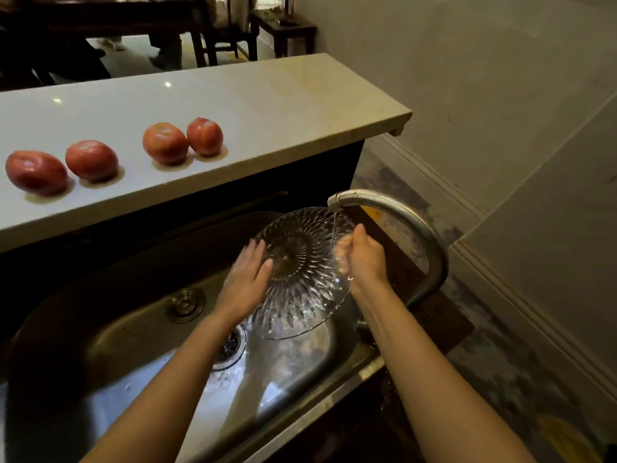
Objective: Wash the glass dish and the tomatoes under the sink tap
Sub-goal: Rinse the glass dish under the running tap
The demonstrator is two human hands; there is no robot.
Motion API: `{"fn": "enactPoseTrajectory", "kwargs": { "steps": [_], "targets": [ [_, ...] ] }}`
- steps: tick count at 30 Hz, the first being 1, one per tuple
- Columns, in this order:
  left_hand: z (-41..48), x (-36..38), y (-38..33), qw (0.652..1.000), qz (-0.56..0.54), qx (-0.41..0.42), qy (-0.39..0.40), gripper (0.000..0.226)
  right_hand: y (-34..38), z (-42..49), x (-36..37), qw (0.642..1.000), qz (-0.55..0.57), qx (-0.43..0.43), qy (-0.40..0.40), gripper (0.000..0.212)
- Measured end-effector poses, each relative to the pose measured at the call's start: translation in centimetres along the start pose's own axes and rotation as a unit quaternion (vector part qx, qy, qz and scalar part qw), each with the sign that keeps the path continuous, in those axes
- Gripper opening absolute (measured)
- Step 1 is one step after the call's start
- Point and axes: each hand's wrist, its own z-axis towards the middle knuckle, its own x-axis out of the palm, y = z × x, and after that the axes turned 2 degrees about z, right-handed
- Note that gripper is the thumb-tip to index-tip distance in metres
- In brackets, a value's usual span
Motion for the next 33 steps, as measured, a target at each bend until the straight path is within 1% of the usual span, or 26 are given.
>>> {"fn": "enactPoseTrajectory", "kwargs": {
  "steps": [2,3,4,6,7,8,11,14,16,18,19,20,21,22,23,25,27,29,31,32,33],
  "targets": [
    [-2.0,0.7,-0.7,1.0,-0.016,-0.017,-0.017,0.057,0.1,0.3,0.0,1.0,-0.026,-0.01,0.004,0.045],
    [-3.0,1.2,-1.6,0.999,0.007,0.002,-0.038,0.056,0.0,0.4,0.1,0.999,-0.034,-0.012,-0.002,0.045],
    [-4.0,1.6,-2.9,0.997,0.036,0.049,-0.054,0.055,-0.2,0.5,0.4,0.999,-0.033,-0.011,-0.009,0.044],
    [-4.4,2.3,-6.3,0.983,0.063,0.167,-0.052,0.055,-0.4,0.5,0.7,0.999,-0.041,-0.015,-0.03,0.042],
    [-3.6,2.3,-8.0,0.977,0.067,0.199,-0.04,0.056,-0.5,0.4,0.8,0.998,-0.055,-0.018,-0.039,0.04],
    [-2.1,2.2,-9.6,0.976,0.069,0.204,-0.031,0.056,-0.6,0.3,0.7,0.997,-0.066,-0.016,-0.043,0.039],
    [4.6,0.9,-12.1,0.983,0.074,0.17,-0.014,0.046,-0.2,-0.3,0.1,0.997,-0.057,-0.02,-0.05,0.042],
    [8.7,-1.2,-9.7,0.996,0.023,0.085,0.025,0.047,1.3,-0.4,-0.6,0.997,-0.006,-0.056,-0.06,0.046],
    [8.2,-2.0,-6.8,0.999,-0.004,0.023,0.035,0.051,2.1,0.0,-0.7,0.996,0.029,-0.069,-0.053,0.043],
    [5.2,-1.6,-4.9,1.0,-0.009,-0.009,0.021,0.053,2.1,0.5,-0.3,0.996,0.031,-0.073,-0.048,0.04],
    [3.0,-0.7,-4.7,1.0,0.0,0.003,0.004,0.052,1.9,0.7,0.0,0.996,0.024,-0.072,-0.052,0.04],
    [0.9,0.4,-5.1,0.999,0.014,0.043,-0.014,0.051,1.5,0.8,0.3,0.996,0.021,-0.065,-0.06,0.041],
    [-0.9,1.3,-6.1,0.994,0.025,0.1,-0.023,0.05,1.2,0.9,0.6,0.996,0.019,-0.055,-0.068,0.041],
    [-1.7,2.0,-7.2,0.988,0.03,0.15,-0.021,0.052,0.9,0.9,0.8,0.996,0.009,-0.045,-0.075,0.041],
    [-1.4,2.3,-8.5,0.983,0.033,0.178,-0.012,0.055,0.6,0.8,0.8,0.996,-0.009,-0.037,-0.081,0.04],
    [1.7,1.9,-10.4,0.984,0.026,0.174,-0.002,0.059,0.1,0.4,0.9,0.994,-0.053,-0.029,-0.086,0.041],
    [5.9,1.0,-10.6,0.989,0.017,0.145,-0.001,0.054,0.1,-0.1,0.6,0.992,-0.074,-0.042,-0.093,0.042],
    [8.8,-0.1,-8.7,0.997,-0.017,0.072,0.013,0.051,0.7,-0.3,0.5,0.993,-0.052,-0.049,-0.096,0.043],
    [8.8,-0.7,-5.5,0.997,-0.071,-0.011,0.033,0.053,1.4,0.0,0.4,0.993,-0.029,-0.057,-0.103,0.046],
    [7.7,-0.7,-3.9,0.994,-0.09,-0.037,0.043,0.055,1.6,0.2,0.4,0.992,-0.031,-0.059,-0.11,0.045],
    [5.8,-0.6,-2.7,0.993,-0.092,-0.043,0.052,0.058,1.8,0.4,0.4,0.991,-0.034,-0.06,-0.115,0.043]
  ]
}}
